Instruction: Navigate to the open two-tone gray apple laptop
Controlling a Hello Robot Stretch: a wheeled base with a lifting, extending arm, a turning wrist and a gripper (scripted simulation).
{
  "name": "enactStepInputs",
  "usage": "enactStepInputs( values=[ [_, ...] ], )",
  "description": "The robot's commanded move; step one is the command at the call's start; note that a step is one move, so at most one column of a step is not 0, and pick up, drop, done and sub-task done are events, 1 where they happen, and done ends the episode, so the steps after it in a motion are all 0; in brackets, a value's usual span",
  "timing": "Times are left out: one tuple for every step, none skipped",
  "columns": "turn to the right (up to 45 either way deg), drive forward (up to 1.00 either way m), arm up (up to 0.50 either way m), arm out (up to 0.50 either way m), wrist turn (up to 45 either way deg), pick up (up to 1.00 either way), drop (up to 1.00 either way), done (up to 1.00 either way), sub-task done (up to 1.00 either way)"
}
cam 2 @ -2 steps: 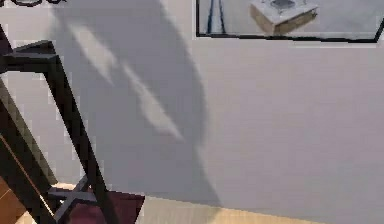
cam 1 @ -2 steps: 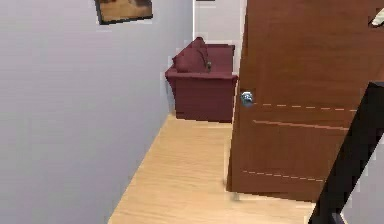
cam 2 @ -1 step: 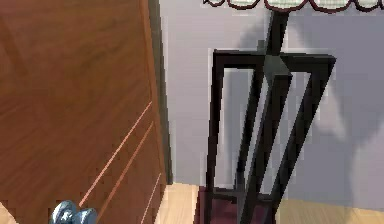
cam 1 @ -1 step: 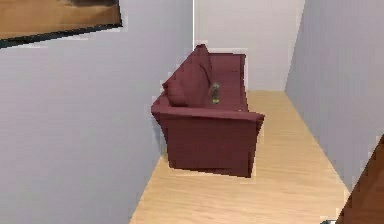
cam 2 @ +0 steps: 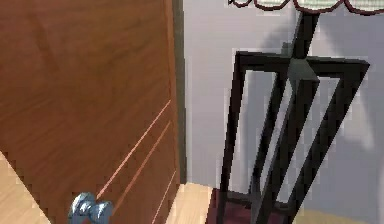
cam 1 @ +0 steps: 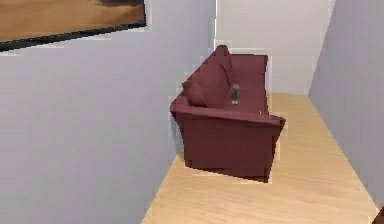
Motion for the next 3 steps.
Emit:
enactStepInputs(
  values=[
    [0.0, 0.30, 0.00, 0.00, 0.0, 0.00, 0.00, 0.00, 0.00],
    [6.0, 0.00, 0.00, 0.00, 0.0, 0.00, 0.00, 0.00, 0.00],
    [0.0, 0.15, 0.00, 0.00, 0.0, 0.00, 0.00, 0.00, 0.00]
  ],
)
